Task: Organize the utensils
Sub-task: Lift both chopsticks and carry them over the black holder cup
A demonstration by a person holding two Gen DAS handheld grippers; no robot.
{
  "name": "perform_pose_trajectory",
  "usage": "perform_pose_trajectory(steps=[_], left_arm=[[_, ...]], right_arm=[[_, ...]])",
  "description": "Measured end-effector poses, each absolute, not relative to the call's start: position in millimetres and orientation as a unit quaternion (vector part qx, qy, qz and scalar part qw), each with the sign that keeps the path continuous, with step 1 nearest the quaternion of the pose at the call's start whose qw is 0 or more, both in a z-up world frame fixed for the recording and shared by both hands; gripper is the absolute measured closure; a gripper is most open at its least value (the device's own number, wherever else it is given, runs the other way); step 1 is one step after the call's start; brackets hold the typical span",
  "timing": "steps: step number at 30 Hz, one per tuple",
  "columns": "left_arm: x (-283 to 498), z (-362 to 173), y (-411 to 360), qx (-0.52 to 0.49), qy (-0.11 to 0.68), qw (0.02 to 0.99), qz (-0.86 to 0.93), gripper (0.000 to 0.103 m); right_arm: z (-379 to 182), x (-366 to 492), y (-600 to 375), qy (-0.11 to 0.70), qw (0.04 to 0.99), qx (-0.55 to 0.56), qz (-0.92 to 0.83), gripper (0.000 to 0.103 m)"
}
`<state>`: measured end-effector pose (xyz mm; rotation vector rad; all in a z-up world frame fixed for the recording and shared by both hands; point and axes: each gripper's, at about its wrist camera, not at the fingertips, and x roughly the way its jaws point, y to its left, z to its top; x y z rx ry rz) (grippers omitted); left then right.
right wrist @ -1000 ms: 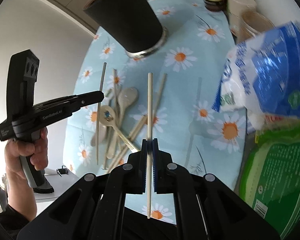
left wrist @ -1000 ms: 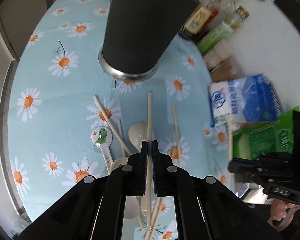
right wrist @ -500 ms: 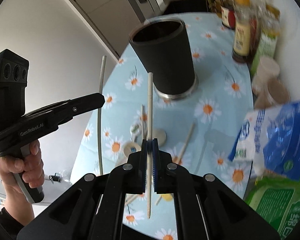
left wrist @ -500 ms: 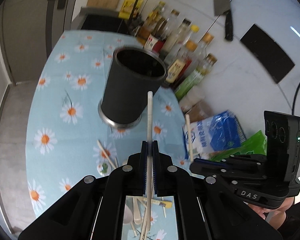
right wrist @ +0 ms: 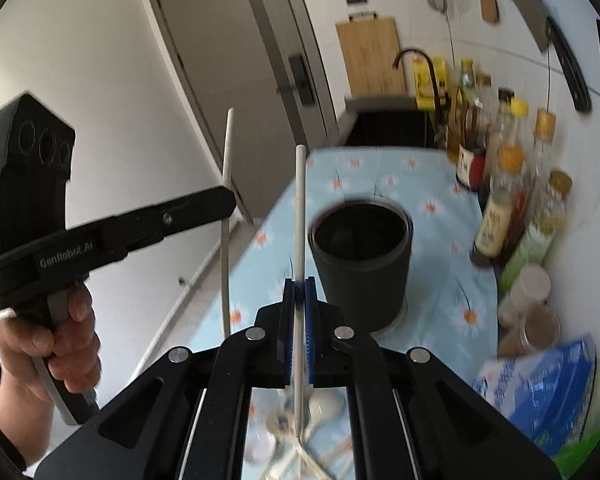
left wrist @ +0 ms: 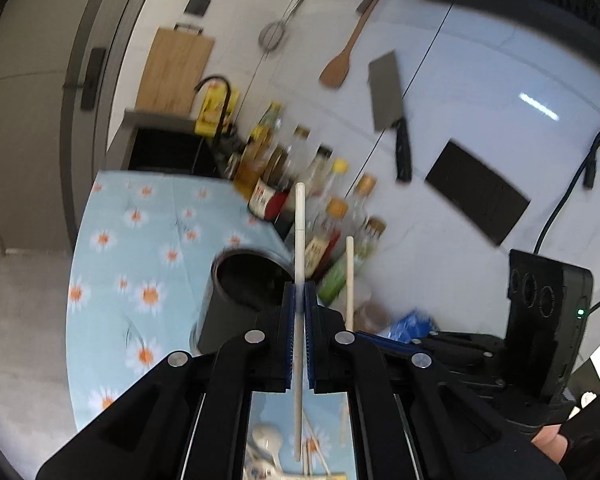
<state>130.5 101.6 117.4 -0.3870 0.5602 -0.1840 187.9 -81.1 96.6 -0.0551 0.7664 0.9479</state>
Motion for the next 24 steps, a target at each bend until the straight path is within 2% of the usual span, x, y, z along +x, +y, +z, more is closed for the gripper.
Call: perform_pose_trajectory(steps=[15,24], left_arm=[[184,141,132,-0.177,0.164,0.962,-0.125,0.099],[211,128,136,-0.156,0.150,0.969,-0.119,0.099]], right_arm=[[147,258,-72,0.247,0.872,0.091,0.413,0.097],[131,275,-59,0.233,0.885,0.088,0.393,0.097]])
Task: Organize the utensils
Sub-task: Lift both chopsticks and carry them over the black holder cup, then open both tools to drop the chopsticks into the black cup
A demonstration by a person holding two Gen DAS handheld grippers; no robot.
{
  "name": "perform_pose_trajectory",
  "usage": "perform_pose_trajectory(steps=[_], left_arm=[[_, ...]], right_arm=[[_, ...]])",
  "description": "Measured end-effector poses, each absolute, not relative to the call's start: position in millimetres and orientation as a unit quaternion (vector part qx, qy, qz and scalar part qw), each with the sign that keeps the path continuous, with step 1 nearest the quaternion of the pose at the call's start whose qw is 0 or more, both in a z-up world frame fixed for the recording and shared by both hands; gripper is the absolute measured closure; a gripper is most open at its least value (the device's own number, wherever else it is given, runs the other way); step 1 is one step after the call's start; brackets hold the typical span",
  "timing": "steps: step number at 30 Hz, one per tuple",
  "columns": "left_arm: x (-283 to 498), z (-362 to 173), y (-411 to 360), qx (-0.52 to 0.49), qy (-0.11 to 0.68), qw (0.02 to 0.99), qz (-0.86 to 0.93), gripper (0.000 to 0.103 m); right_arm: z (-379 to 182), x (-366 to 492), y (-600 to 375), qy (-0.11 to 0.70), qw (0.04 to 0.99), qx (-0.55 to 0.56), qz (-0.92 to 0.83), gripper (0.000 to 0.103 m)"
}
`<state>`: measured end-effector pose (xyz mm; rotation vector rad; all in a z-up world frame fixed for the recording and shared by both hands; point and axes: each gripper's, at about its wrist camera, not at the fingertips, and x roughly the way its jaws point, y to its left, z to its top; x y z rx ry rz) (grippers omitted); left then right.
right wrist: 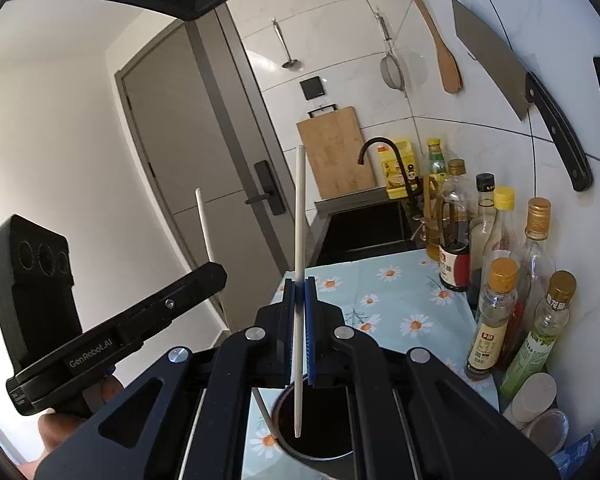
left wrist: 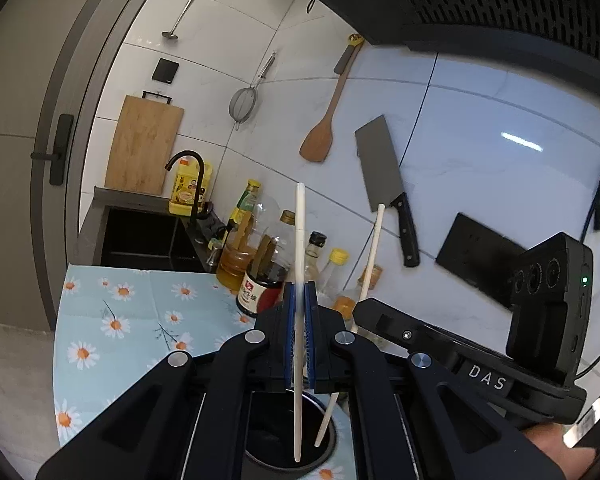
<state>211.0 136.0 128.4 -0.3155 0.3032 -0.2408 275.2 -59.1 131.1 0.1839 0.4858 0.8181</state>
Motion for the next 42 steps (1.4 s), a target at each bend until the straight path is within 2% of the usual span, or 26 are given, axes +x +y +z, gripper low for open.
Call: perform_pose_trajectory(steps=[13,16,18,34,36,42], left_arm=[[238,99,133,-0.143,0.181,0.968,-0.101,0.099],[246,94,135,-0.155,0.208,0.960,-0.108,0.098],[246,92,136,-0.154,0.214,0.959,-0.106,0.098],[218,102,130,-0.139,0.227,0.959,-0.097,0.098],[211,105,128,-0.139,0.229,0.958,-0.105,0.098],[187,112,121,-0.129,0.233,0.958,-0.107,0.098]], right_arm=[[86,303,-44,0.291,0.881,0.077,0.364,0.097],[84,305,-46,0.300,0.880,0.083,0.360,0.090],[84,303,-48,0.300,0.881,0.085,0.355,0.079],[101,279,-69,0.296,0.880,0.100,0.359,0.077],[105,273,-74,0.292,0.878,0.107,0.363,0.071],[117,252,-94,0.292,0.881,0.096,0.360,0.071]])
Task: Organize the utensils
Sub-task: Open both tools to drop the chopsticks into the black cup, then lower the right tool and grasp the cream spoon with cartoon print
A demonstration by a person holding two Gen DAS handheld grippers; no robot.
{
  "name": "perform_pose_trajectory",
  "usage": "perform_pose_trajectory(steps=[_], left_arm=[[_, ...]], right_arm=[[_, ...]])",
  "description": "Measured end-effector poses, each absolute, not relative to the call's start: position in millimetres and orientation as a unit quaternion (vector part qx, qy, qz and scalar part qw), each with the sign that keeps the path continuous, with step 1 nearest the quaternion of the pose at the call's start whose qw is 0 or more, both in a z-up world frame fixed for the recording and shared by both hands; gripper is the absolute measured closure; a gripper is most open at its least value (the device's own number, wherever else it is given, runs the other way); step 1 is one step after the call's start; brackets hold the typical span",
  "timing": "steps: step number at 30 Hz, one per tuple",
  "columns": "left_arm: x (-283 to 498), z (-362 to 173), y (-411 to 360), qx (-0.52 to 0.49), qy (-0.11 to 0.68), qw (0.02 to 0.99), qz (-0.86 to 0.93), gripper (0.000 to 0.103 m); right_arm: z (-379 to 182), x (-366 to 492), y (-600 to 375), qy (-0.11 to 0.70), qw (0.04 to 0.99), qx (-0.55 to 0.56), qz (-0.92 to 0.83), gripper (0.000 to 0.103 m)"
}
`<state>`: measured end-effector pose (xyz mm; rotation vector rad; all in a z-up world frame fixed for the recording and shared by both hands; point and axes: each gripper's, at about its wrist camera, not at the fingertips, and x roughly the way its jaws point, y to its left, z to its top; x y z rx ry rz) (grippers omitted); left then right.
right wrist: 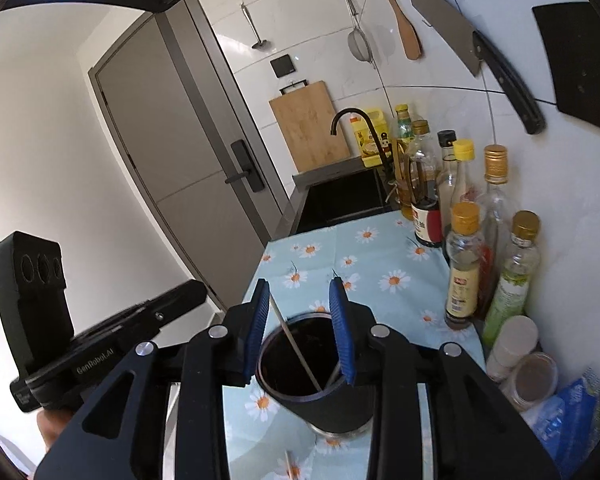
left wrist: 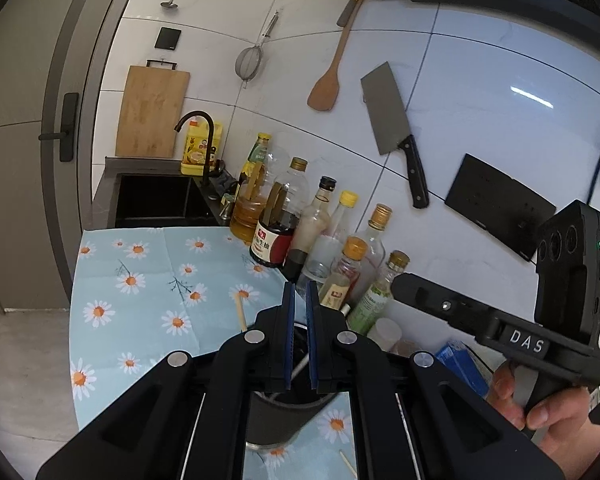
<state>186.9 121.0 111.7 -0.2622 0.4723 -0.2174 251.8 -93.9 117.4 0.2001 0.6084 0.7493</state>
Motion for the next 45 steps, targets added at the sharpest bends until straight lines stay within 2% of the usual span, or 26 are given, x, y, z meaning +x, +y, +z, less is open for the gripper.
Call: perform_pose_trajectory(steps=[6,13,14,15,16,28,45], left_arm=[[165,112,116,-0.136,0.246,0.953,-0.117,0.098],[141,103,109,-0.131,0.266,0.948,-0.114,0.097],[137,101,109,-0.131,0.270,0.947,-0.113,0.090],[134,99,108,-0.133,0.273,0.946,-0.110,0.077],[130,96,109,-0.136,0.276,0.945,-0.107,0.073],[87,47,123,-0.176,0.330,0.925,-0.071,0.073],[34,-39,134,-0.245,0.403,0.881,-0.043,0.073]], right_arm=[[117,233,-115,0.313,0.875,0.090,0.358,0.070],[101,210,-118,0.358,0.851,0.033,0.382,0.070],[98,207,-118,0.362,0.848,0.024,0.386,0.070],[95,204,-116,0.367,0.844,0.013,0.390,0.068],[91,201,-114,0.373,0.839,0.000,0.396,0.067],[26,166,-72,0.426,0.745,-0.159,0.488,0.067],[-58,143,-27,0.466,0.615,-0.310,0.555,0.067]])
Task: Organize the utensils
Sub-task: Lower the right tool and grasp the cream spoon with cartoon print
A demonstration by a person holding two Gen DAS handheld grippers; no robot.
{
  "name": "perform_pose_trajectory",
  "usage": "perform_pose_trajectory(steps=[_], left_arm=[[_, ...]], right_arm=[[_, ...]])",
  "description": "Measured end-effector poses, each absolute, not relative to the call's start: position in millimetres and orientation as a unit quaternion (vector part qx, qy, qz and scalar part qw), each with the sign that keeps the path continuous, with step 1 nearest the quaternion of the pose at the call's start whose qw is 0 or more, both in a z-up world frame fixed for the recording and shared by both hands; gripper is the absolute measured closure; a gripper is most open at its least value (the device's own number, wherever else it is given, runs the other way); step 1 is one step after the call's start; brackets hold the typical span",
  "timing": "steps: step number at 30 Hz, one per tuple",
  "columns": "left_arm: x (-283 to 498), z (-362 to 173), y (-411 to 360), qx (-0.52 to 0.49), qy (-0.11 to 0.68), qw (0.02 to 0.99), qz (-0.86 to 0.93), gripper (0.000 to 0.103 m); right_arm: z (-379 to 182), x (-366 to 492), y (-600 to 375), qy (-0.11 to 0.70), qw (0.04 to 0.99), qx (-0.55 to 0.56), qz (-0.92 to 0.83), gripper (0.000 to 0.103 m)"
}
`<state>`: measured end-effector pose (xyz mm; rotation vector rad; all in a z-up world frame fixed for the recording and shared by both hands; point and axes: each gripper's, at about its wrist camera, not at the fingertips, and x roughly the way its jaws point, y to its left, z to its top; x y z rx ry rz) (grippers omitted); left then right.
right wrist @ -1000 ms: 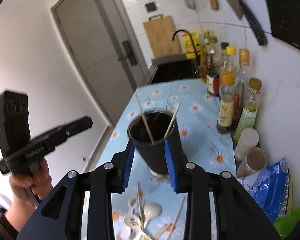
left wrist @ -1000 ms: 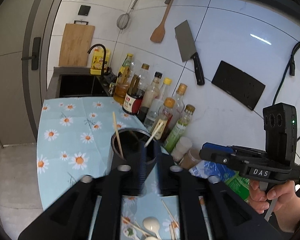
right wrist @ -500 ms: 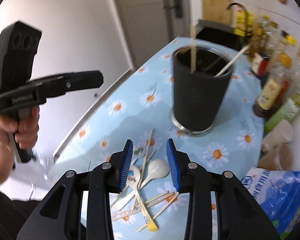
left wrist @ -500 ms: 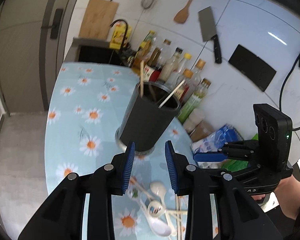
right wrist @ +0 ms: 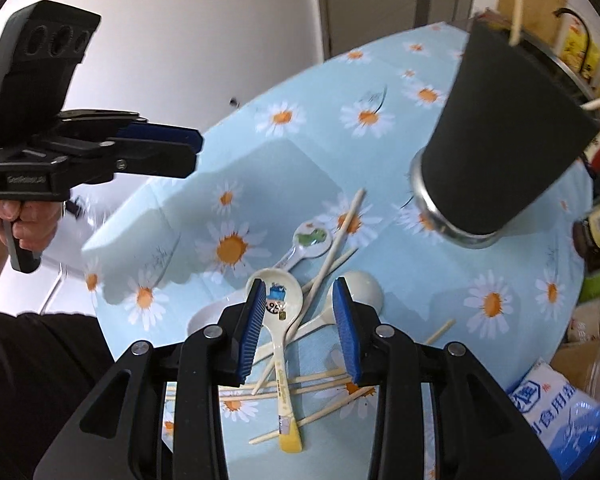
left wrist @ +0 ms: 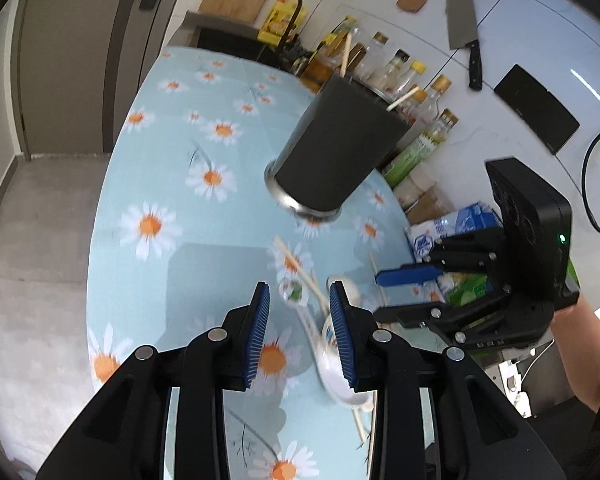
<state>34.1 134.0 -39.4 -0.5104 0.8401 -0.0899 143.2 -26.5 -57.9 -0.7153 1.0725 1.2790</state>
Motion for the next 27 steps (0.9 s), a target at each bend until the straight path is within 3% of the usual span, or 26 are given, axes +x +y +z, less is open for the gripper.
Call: perform_pose_trajectory(steps=[17,25,27], left_arm=[[-4,-79,140,-0.298,0.415,0.859,-0.038,0.073],[-11,-84,147,-0.301,0.418,0.856,-0.034,0.073],[-12,-85,149,-0.303,0.419,0.855,-0.031,0.073]], right_arm=[[-101,135,14,0.482,0.513,-0.435,0.562,0.076],[-110,145,30,0.504,0.479,-0.435,0.572,0.085],[-110,147,34,0.505,0.476,-0.433,0.575,0.092]])
